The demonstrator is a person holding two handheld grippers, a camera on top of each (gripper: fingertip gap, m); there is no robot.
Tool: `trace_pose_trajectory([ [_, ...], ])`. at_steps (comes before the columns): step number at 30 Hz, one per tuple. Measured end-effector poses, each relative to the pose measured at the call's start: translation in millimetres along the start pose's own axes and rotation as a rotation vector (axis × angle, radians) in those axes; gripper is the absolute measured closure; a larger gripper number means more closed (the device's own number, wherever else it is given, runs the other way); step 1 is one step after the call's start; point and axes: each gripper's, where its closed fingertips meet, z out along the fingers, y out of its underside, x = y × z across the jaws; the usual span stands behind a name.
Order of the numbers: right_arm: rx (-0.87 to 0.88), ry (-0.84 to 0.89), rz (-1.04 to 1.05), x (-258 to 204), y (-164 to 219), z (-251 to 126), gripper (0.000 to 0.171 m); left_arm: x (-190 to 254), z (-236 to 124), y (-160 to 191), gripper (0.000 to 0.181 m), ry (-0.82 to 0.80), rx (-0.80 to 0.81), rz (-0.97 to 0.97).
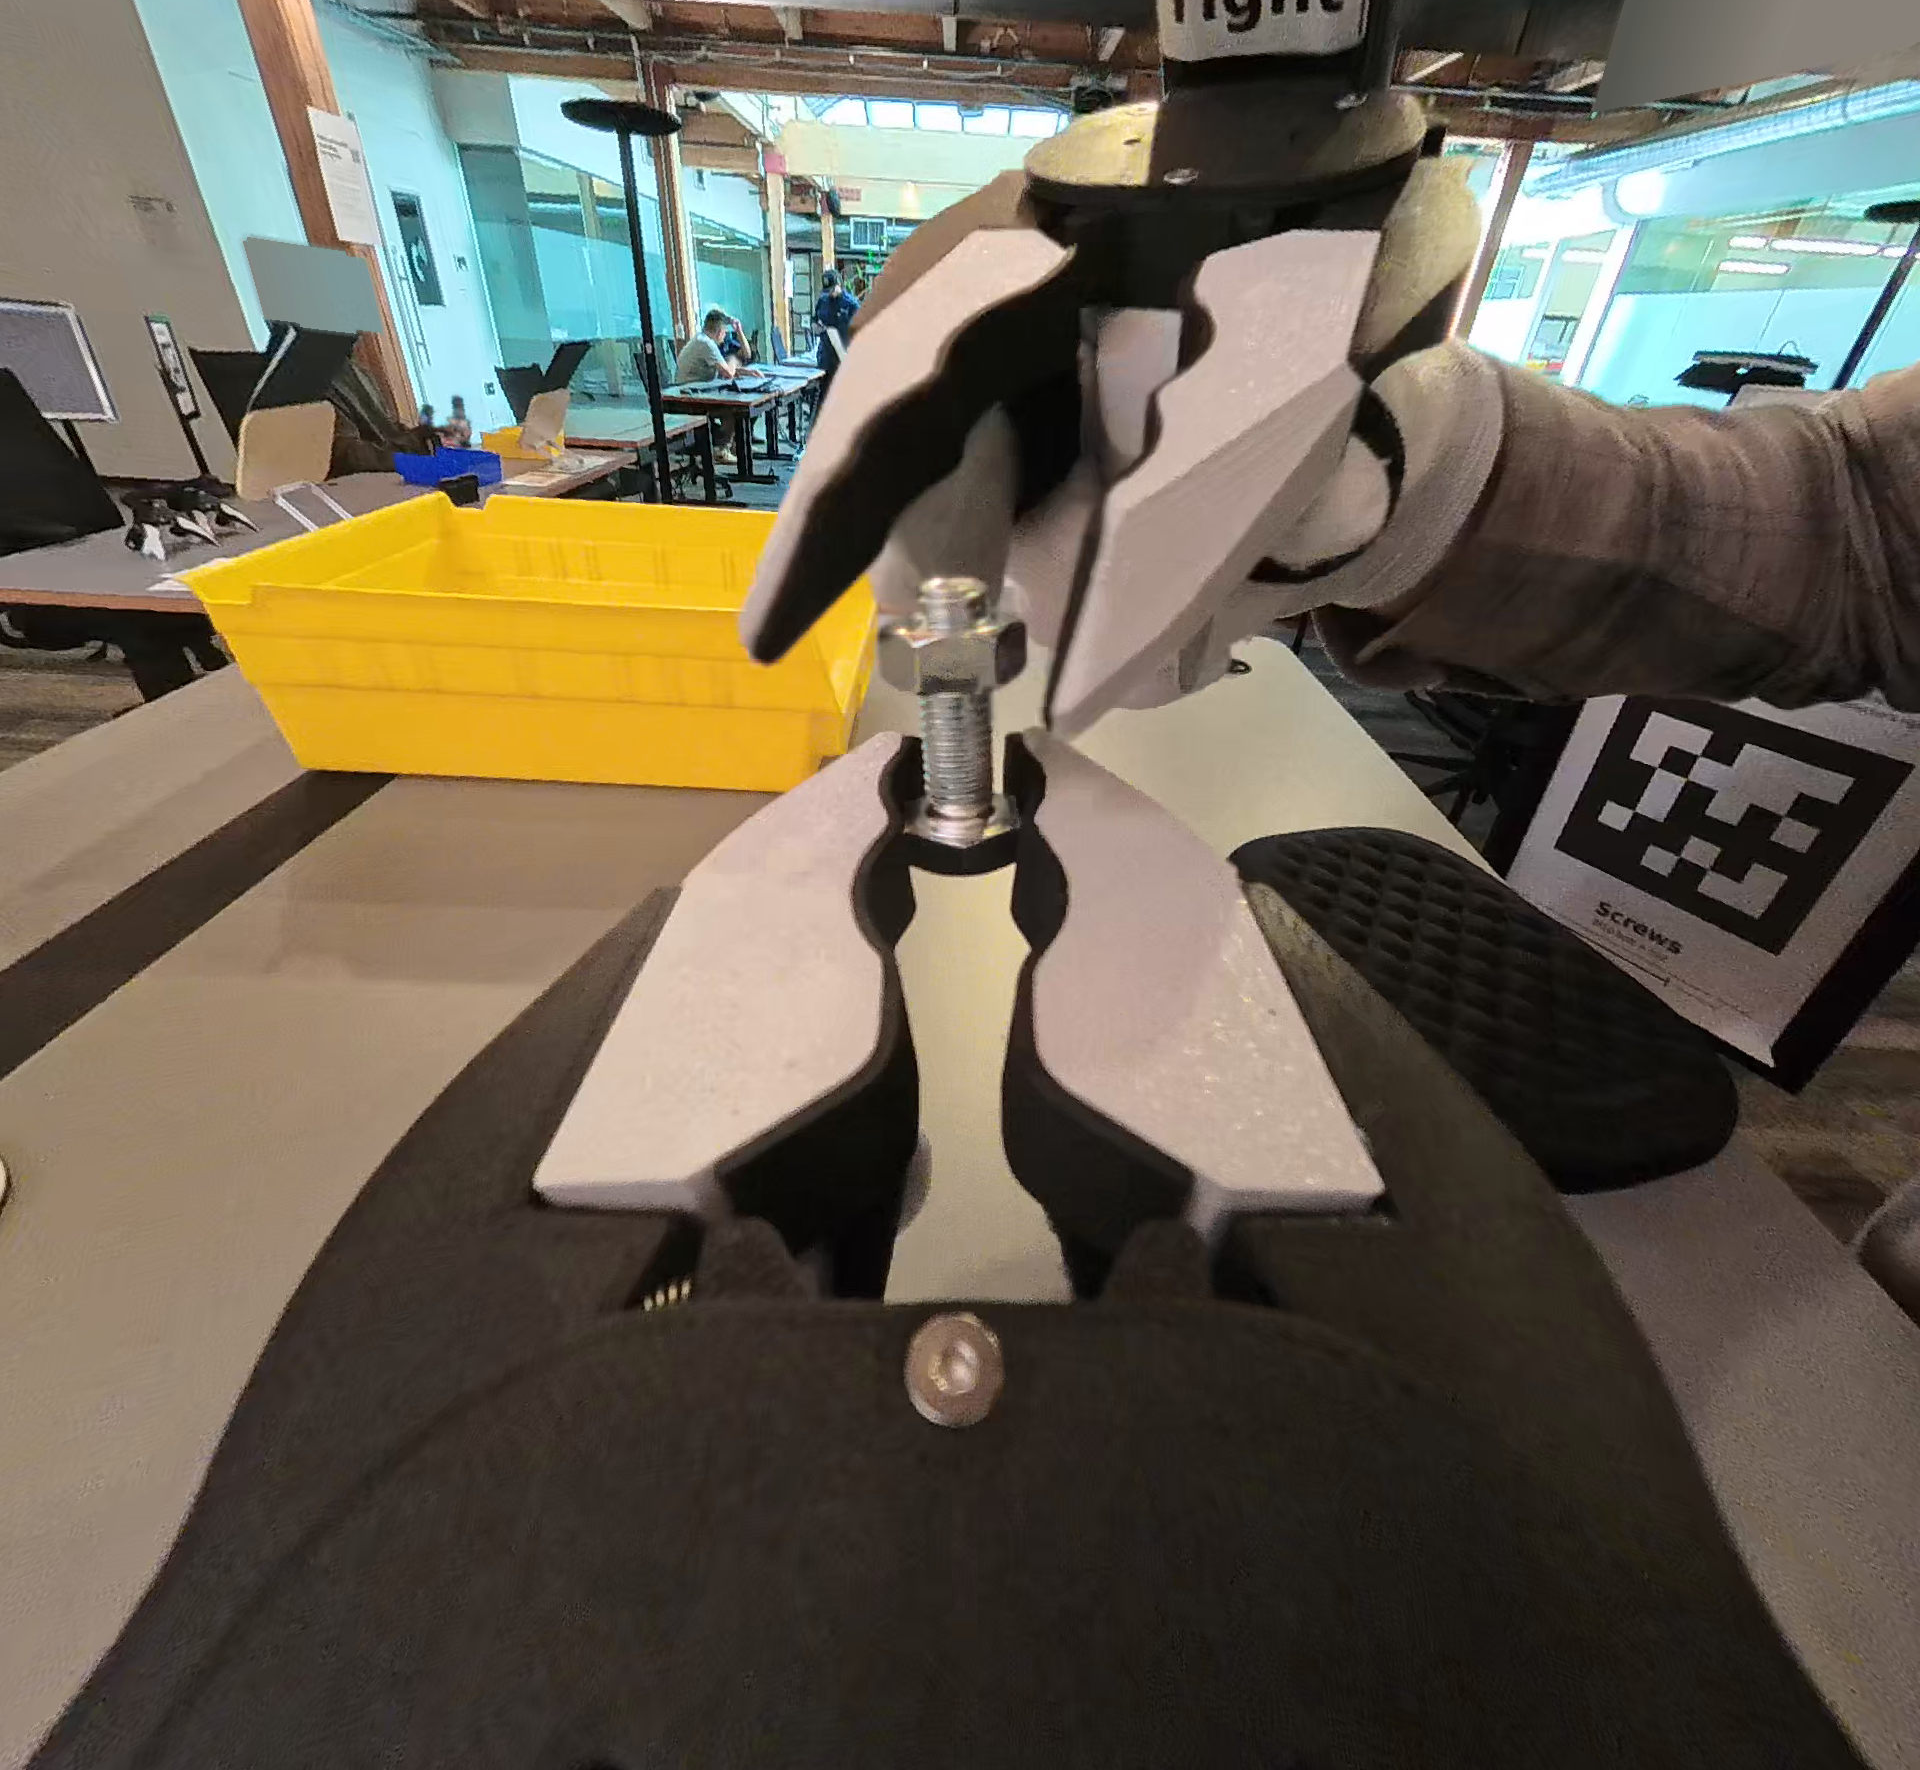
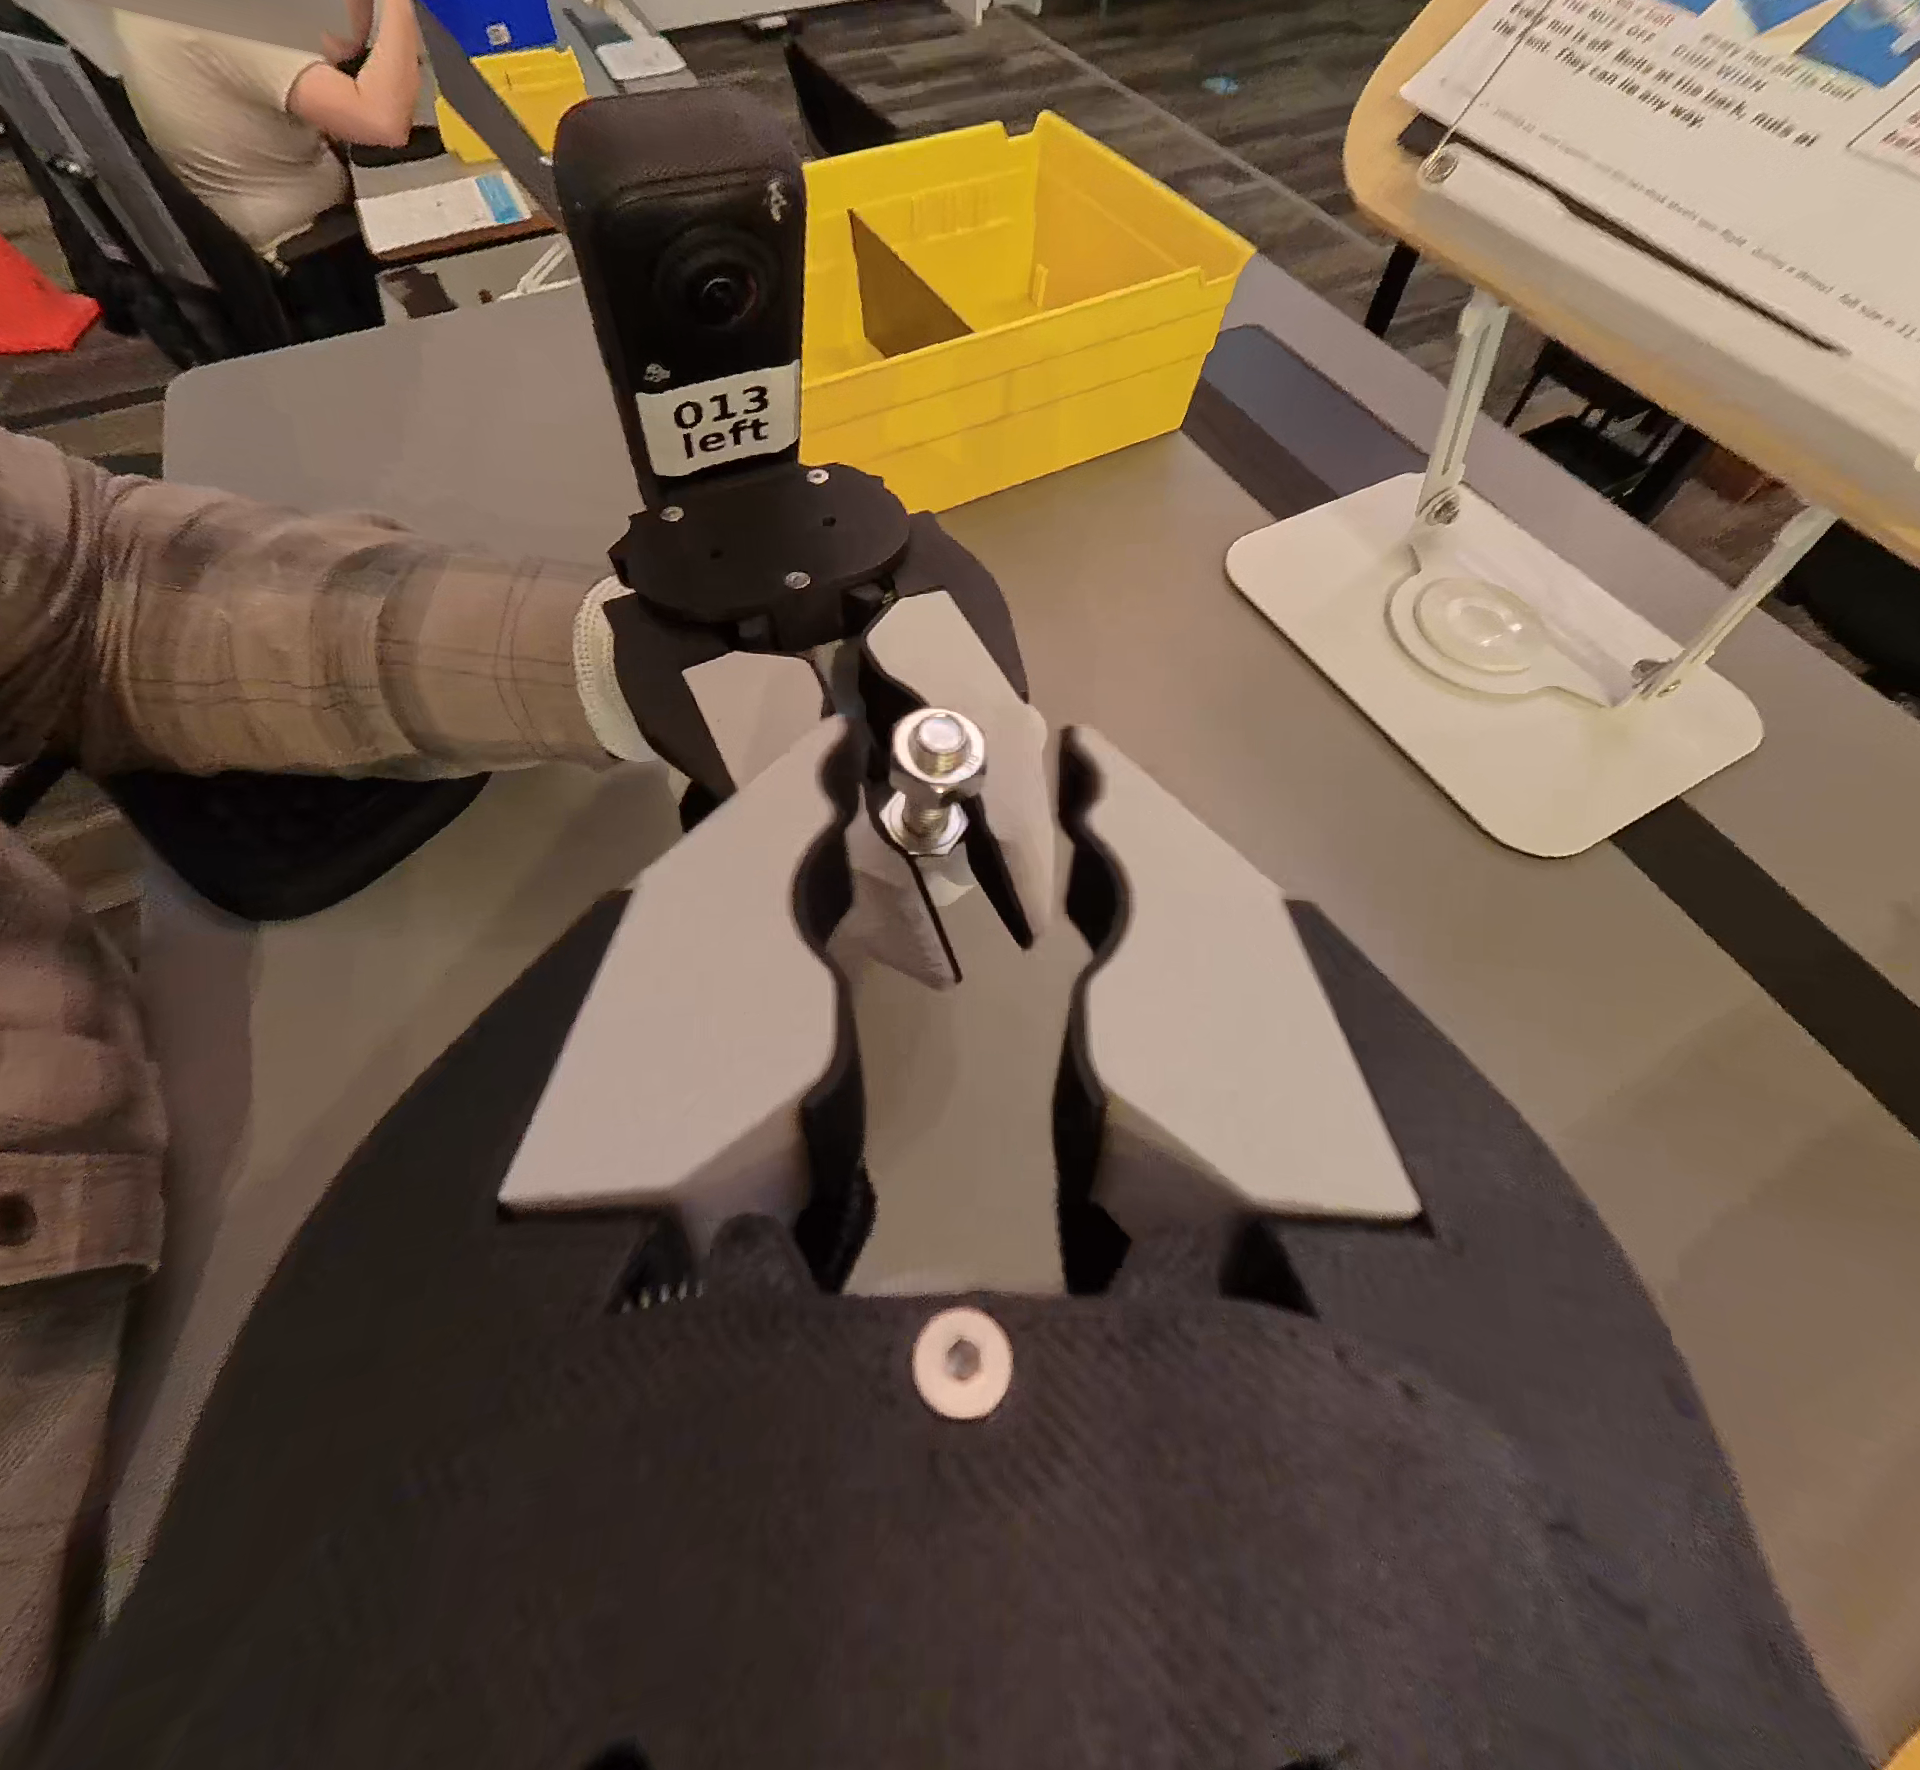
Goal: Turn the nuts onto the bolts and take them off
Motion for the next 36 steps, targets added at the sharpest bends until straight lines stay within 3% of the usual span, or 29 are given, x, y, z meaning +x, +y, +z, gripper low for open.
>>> trace_pose_trajectory([
  [10, 0.174, -0.013, 0.034, -7.5, -18.4, -1.6, 0.133, 1.1, -3.4, -13.7, 0.167, 0.026, 0.090, -0.074],
  [15, 0.173, -0.022, 0.066, -10.4, -14.8, 2.4, 0.134, -2.1, -4.4, -15.4, 0.167, 0.003, 0.100, -0.074],
  [21, 0.192, -0.012, 0.064, -9.6, -17.0, 2.8, 0.140, -1.7, -4.1, -14.8, 0.167, 0.002, 0.097, -0.072],
  [24, 0.211, -0.003, 0.072, -4.4, -17.7, 2.6, 0.156, -0.5, -3.8, -15.4, 0.167, 0.002, 0.098, -0.064],
  [27, 0.225, -0.026, 0.105, -3.4, -18.4, 1.2, 0.156, -1.9, -2.9, -16.7, 0.167, -0.020, 0.102, -0.058],
  [31, 0.225, 0.035, 0.153, 4.1, -17.6, 2.2, 0.155, -14.7, -1.4, -14.9, 0.167, -0.149, 0.078, -0.007],
  [36, 0.212, 0.321, 0.218, 23.4, -8.5, 6.1, 0.156, -38.2, -0.5, -4.1, 0.167, -0.381, 0.000, 0.058],
])
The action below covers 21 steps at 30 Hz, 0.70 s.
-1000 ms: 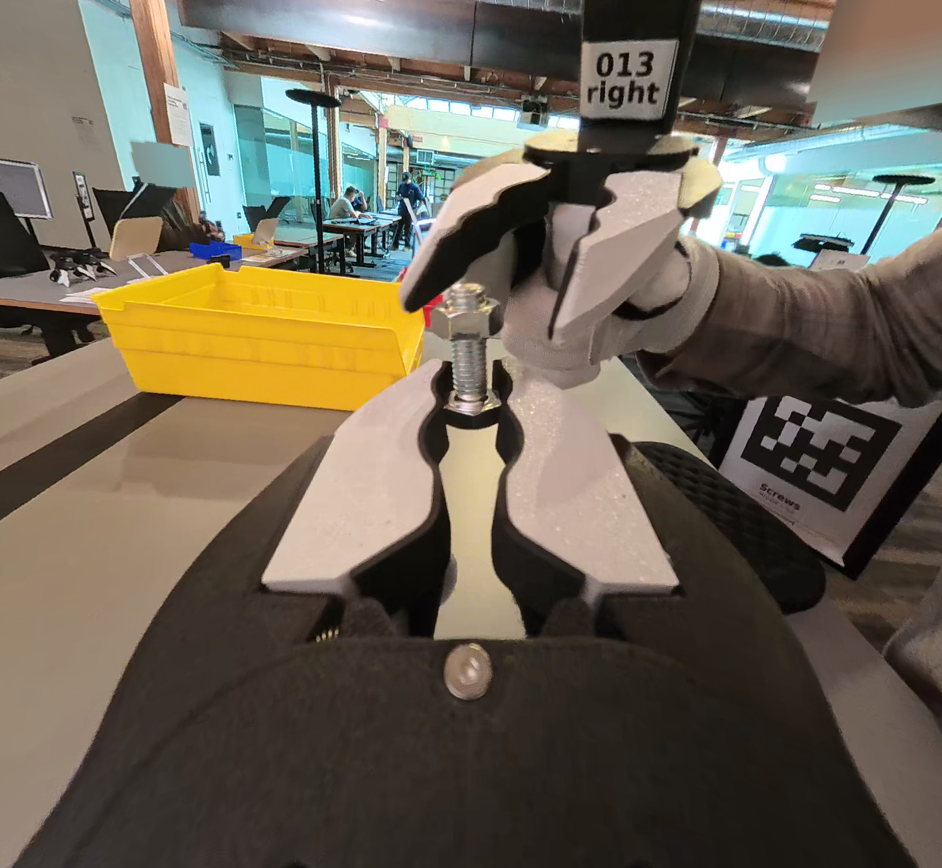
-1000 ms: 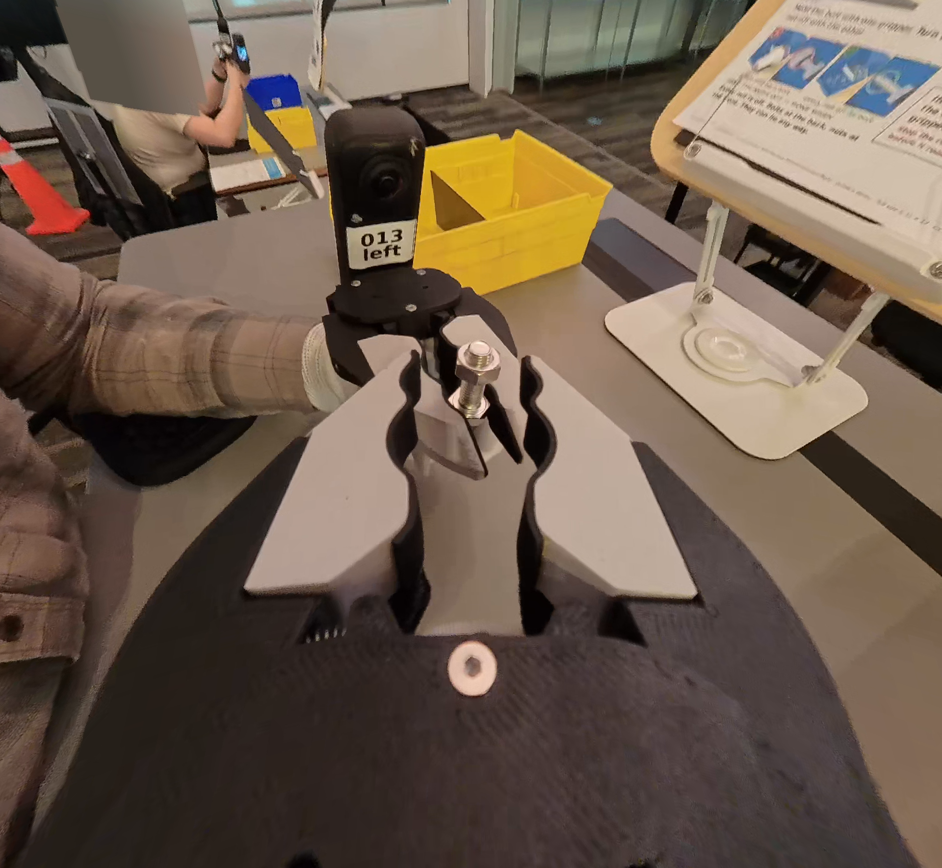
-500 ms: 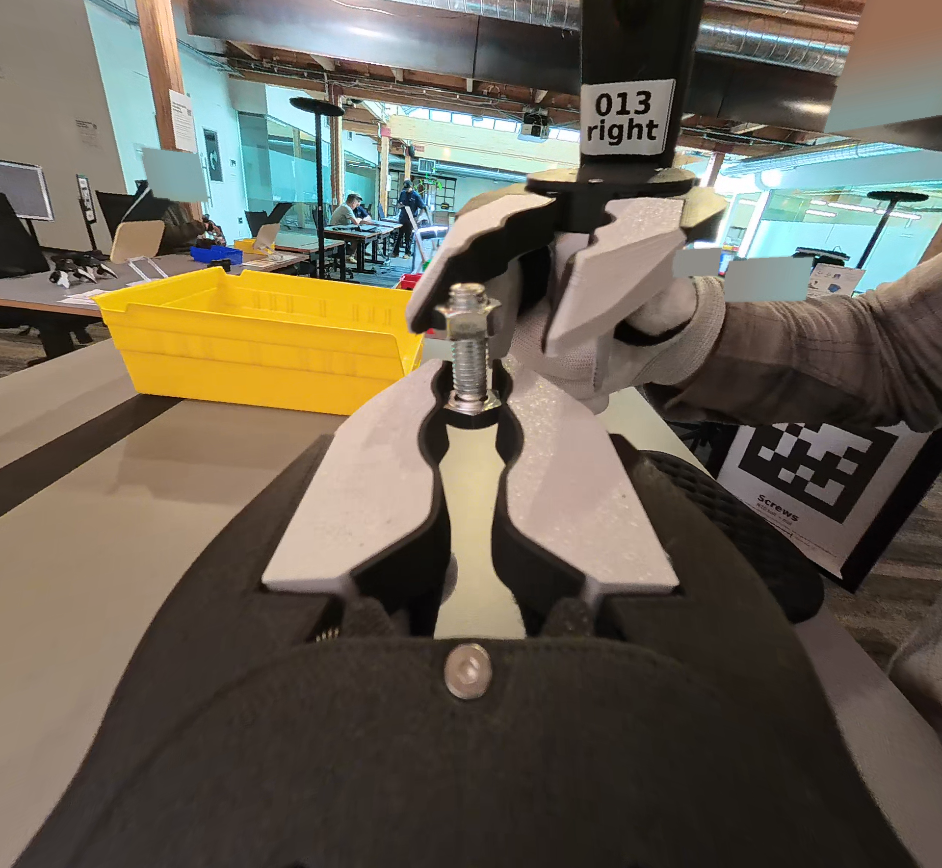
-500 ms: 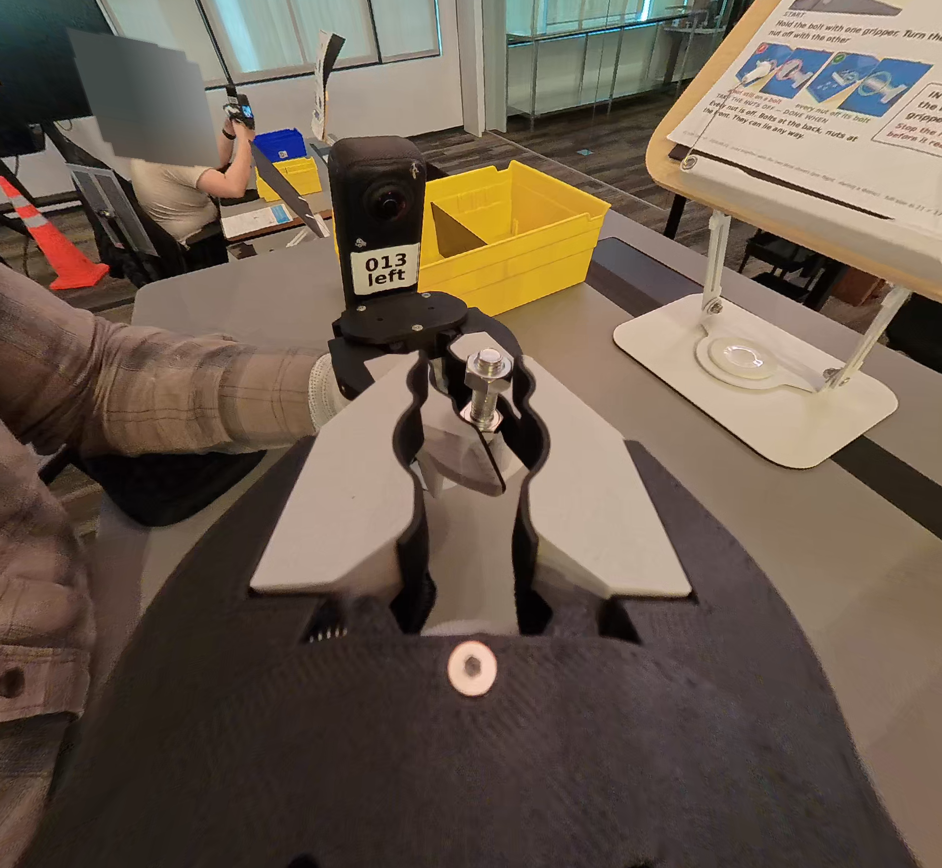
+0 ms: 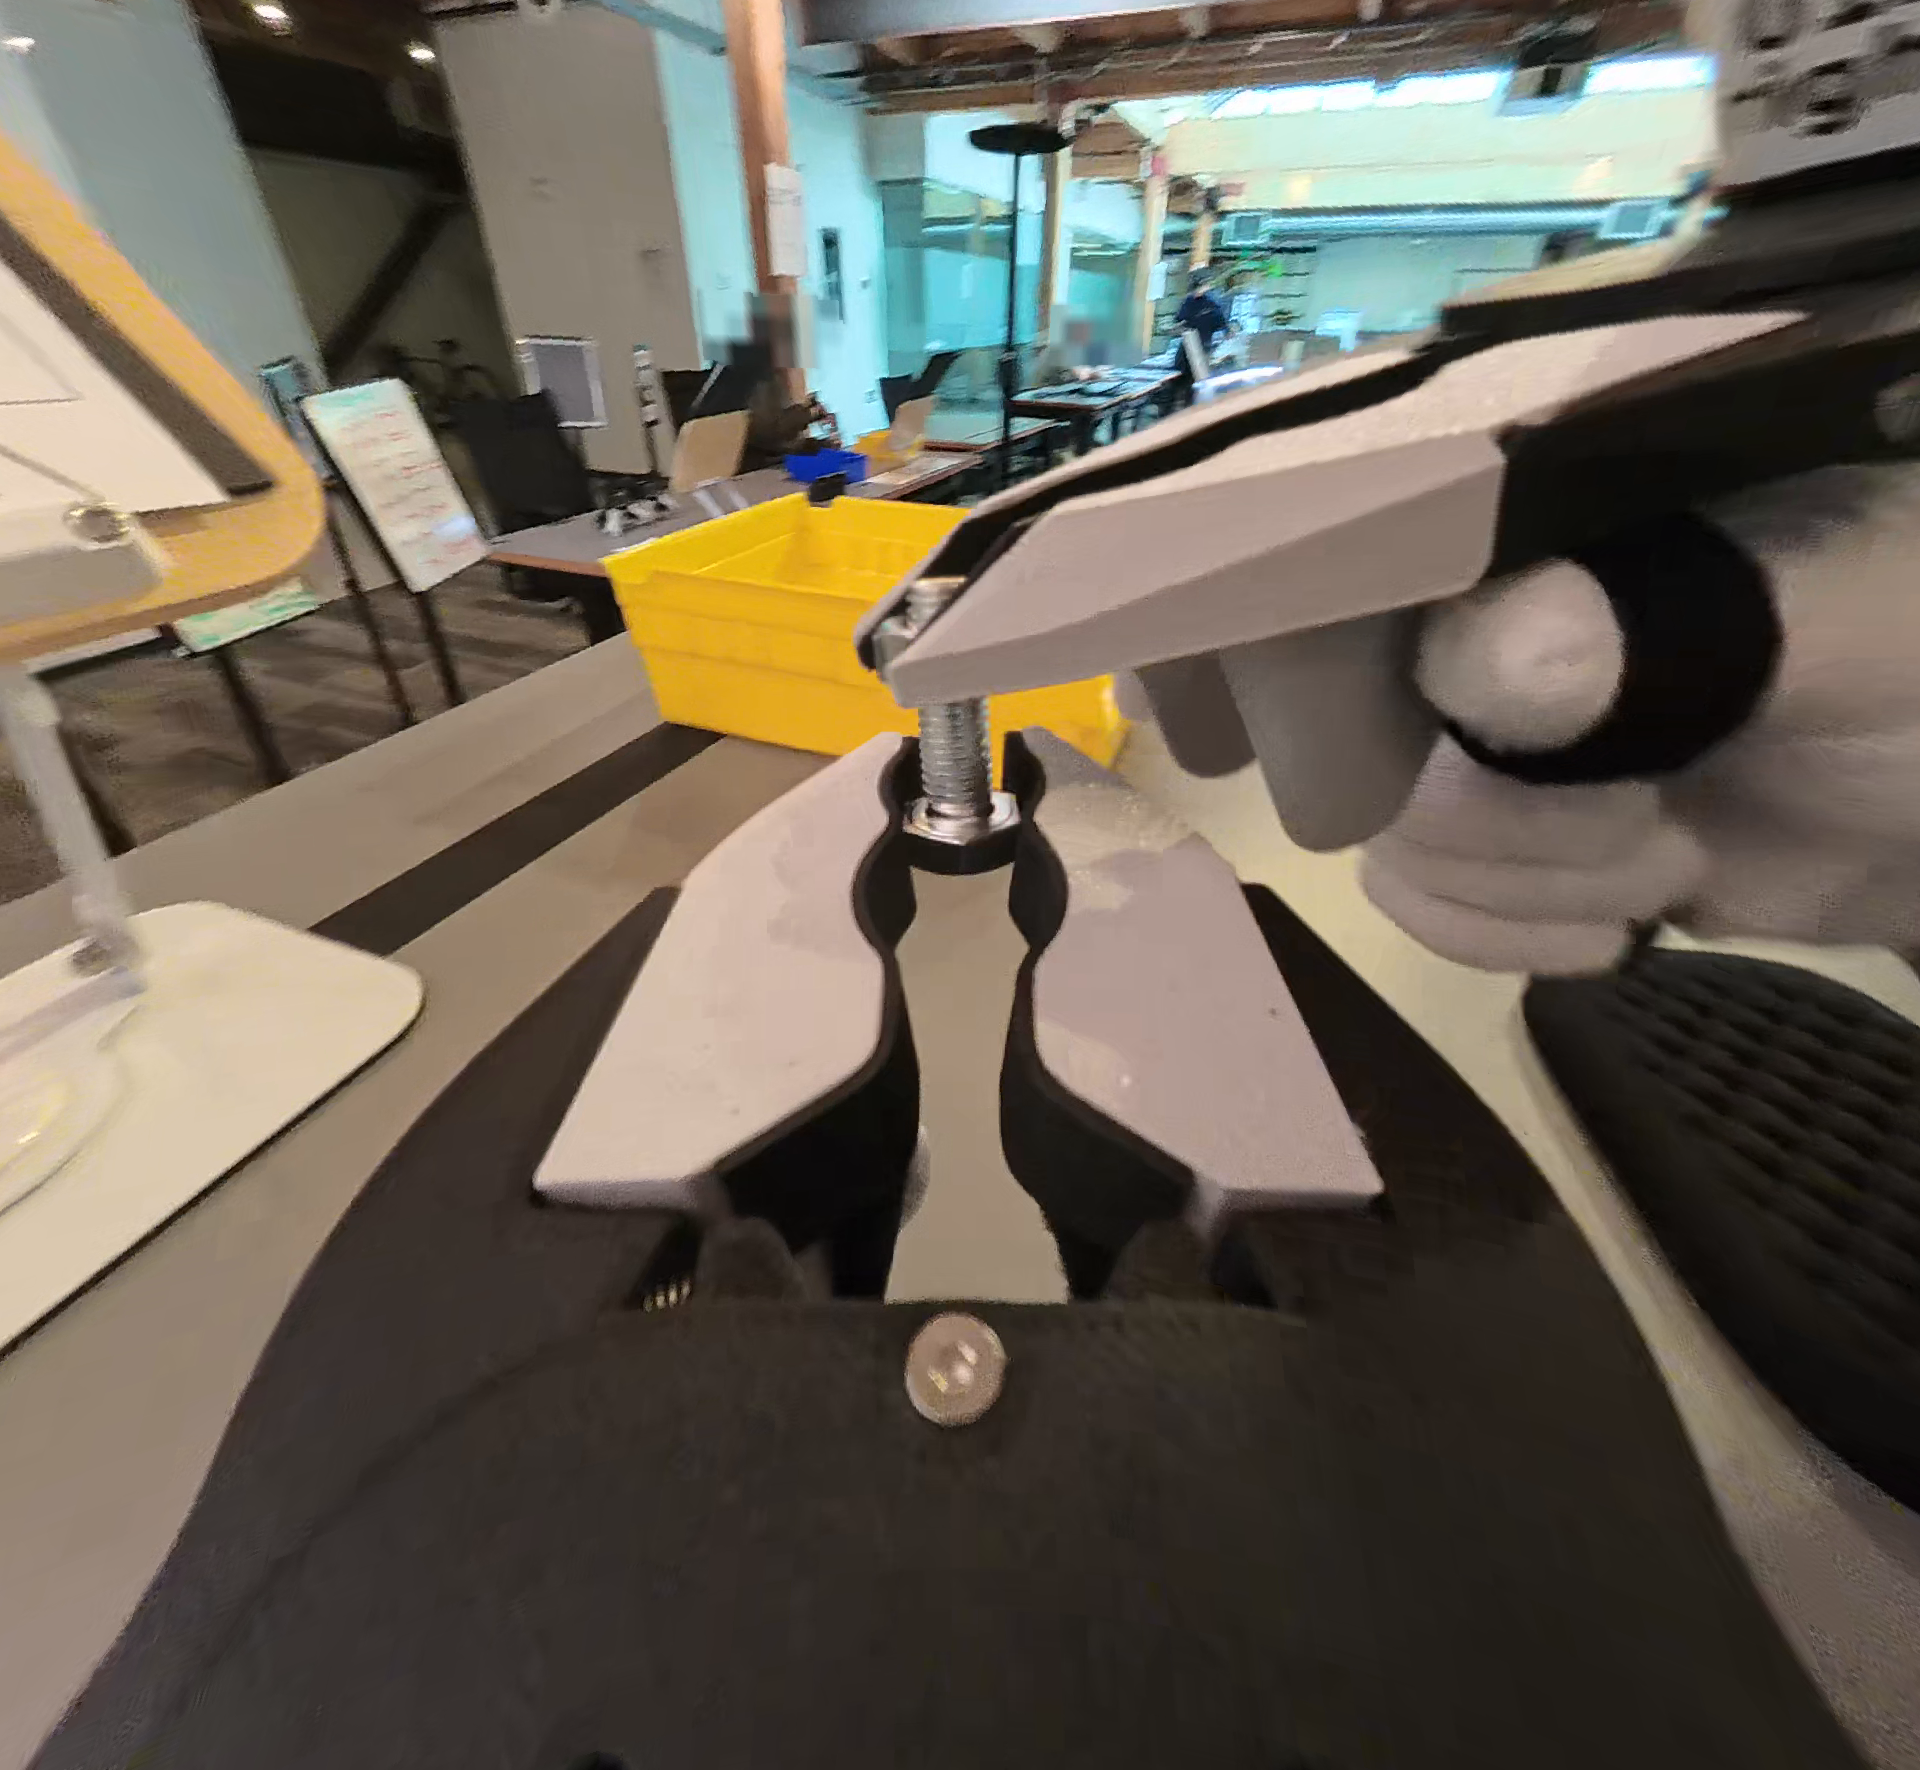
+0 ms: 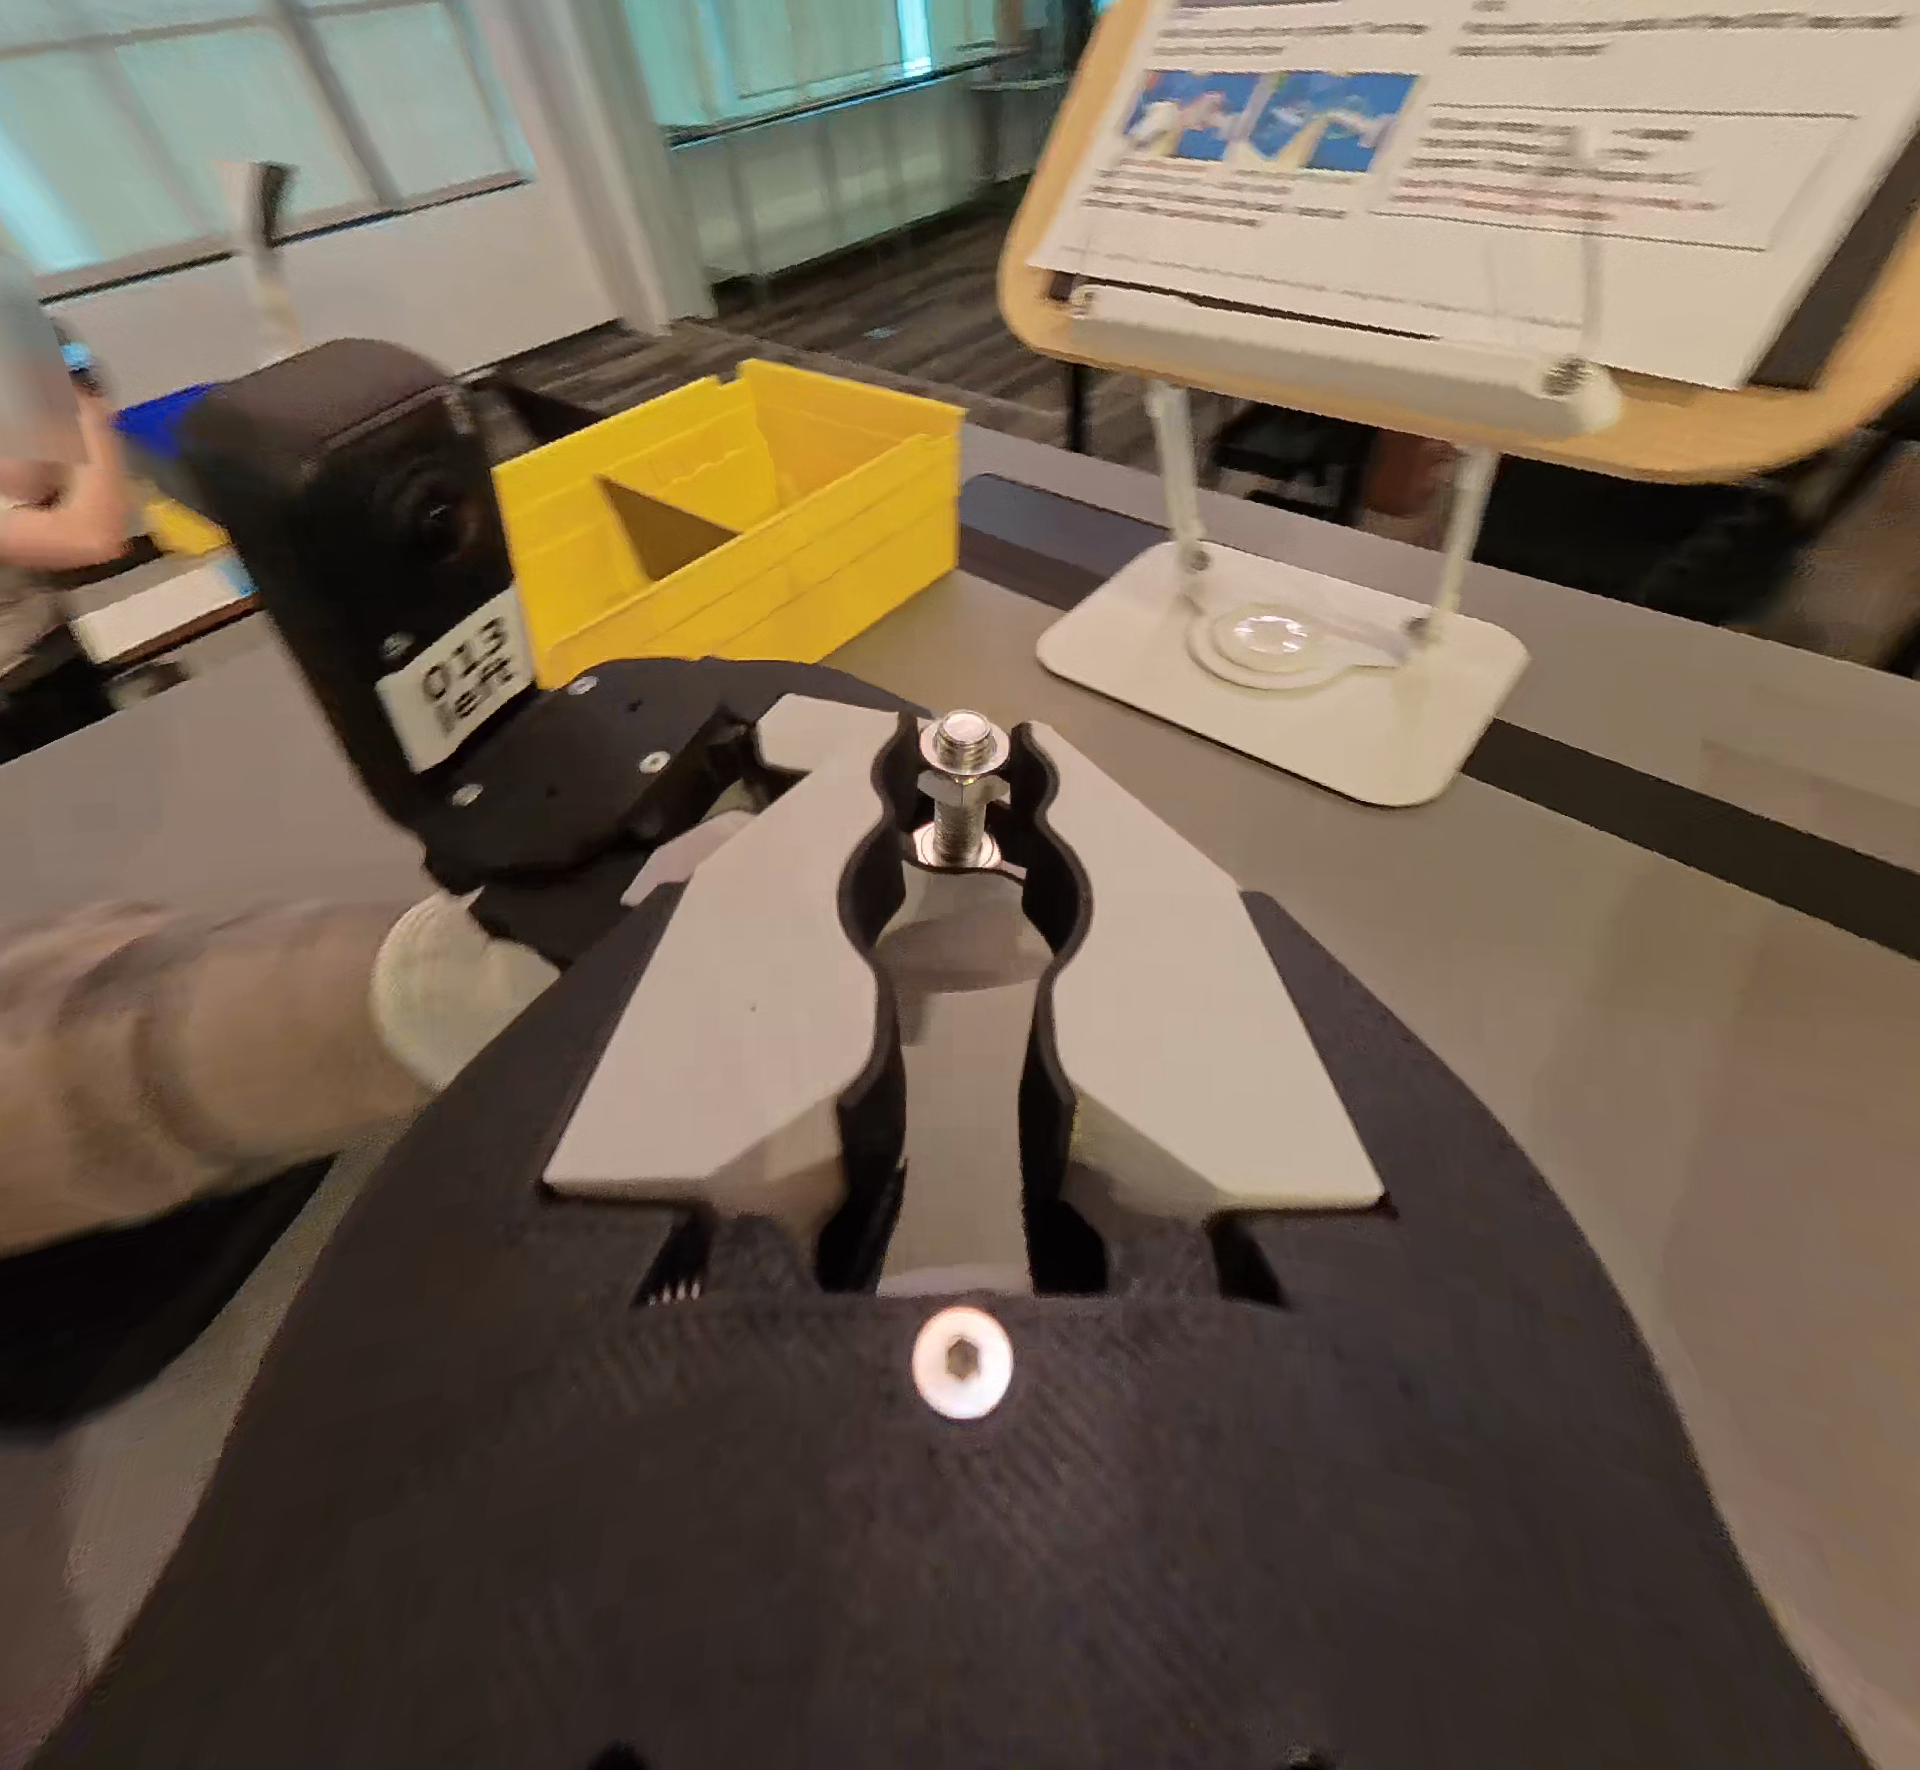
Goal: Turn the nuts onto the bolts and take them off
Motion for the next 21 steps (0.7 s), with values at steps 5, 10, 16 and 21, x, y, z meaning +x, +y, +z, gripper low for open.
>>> trace_pose_trajectory([
  [5, 0.090, 0.202, 0.053, 4.4, 0.3, 7.2, 0.156, -7.9, -0.9, 3.5, 0.167, -0.050, 0.000, -0.037],
  [10, 0.154, 0.046, -0.007, -12.5, -21.4, -3.0, 0.134, -5.0, -6.7, -9.0, 0.167, 0.022, 0.052, -0.073],
  [16, 0.058, -0.289, -0.163, -21.4, -17.5, -18.4, 0.132, 24.9, -15.5, -19.9, 0.167, 0.302, 0.087, -0.144],
  [21, 0.081, -0.632, -0.152, -49.5, -18.0, -36.9, 0.135, 53.0, -23.9, -23.5, 0.167, 0.482, 0.092, -0.143],
])
